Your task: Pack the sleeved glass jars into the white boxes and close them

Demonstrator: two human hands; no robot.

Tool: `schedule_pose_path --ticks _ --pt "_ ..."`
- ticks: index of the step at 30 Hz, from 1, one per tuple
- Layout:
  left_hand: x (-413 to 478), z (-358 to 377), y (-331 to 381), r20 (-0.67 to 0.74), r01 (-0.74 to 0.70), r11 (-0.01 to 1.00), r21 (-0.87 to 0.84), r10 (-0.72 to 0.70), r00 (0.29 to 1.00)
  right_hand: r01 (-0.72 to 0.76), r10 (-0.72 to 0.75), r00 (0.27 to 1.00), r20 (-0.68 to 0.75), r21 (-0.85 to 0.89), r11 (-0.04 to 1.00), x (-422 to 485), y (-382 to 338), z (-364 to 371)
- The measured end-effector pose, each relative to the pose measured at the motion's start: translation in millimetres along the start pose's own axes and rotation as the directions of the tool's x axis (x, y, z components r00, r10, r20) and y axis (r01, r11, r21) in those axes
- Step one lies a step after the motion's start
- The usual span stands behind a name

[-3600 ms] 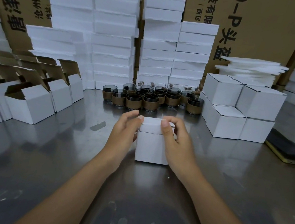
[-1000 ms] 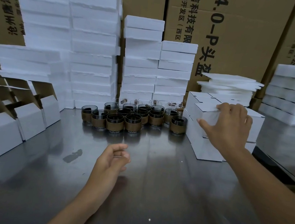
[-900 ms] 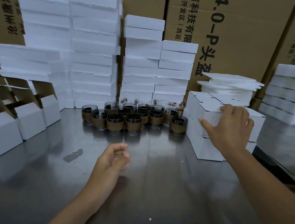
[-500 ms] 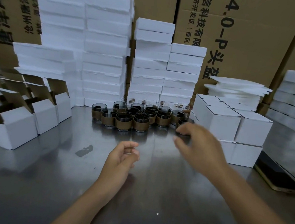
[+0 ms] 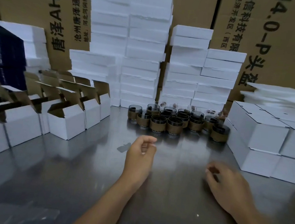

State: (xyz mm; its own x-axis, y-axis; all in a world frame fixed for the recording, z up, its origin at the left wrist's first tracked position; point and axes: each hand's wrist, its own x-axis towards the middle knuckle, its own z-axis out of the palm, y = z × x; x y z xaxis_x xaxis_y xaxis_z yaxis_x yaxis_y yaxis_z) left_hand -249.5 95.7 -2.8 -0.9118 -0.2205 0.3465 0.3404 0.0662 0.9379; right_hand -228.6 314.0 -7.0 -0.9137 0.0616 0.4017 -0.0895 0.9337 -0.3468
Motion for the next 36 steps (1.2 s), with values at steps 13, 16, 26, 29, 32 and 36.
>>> schedule_pose_path --ticks 13,16,26,29,32,36 --pt "76.5 -192.9 -9.2 -0.460 0.172 0.813 0.556 0.129 0.879 -0.007 0.008 1.000 0.026 -0.016 1.000 -0.1 -8.3 -0.9" --pt "76.6 -206.2 -14.7 -0.420 0.245 0.723 0.645 0.068 0.905 0.001 -0.001 1.000 0.029 0.001 1.000 0.7 -7.5 -0.8" --pt "72.1 -195.0 -9.5 -0.265 0.163 0.606 0.779 0.082 0.961 0.009 -0.009 1.000 0.012 0.039 0.999 2.1 -1.8 2.6" --pt "66.5 -171.7 -3.4 -0.195 0.078 0.628 0.774 0.120 0.973 0.010 -0.011 1.000 0.011 0.043 0.999 3.6 -0.4 4.1" --pt "53.5 -135.3 5.3 -0.118 -0.035 0.659 0.751 0.185 0.976 0.009 -0.010 1.000 0.002 0.049 0.999 4.1 0.0 5.2" --pt "26.8 -77.3 16.1 0.000 -0.163 0.667 0.727 0.238 0.971 0.008 -0.008 1.000 -0.005 0.063 0.998 3.6 0.5 4.6"
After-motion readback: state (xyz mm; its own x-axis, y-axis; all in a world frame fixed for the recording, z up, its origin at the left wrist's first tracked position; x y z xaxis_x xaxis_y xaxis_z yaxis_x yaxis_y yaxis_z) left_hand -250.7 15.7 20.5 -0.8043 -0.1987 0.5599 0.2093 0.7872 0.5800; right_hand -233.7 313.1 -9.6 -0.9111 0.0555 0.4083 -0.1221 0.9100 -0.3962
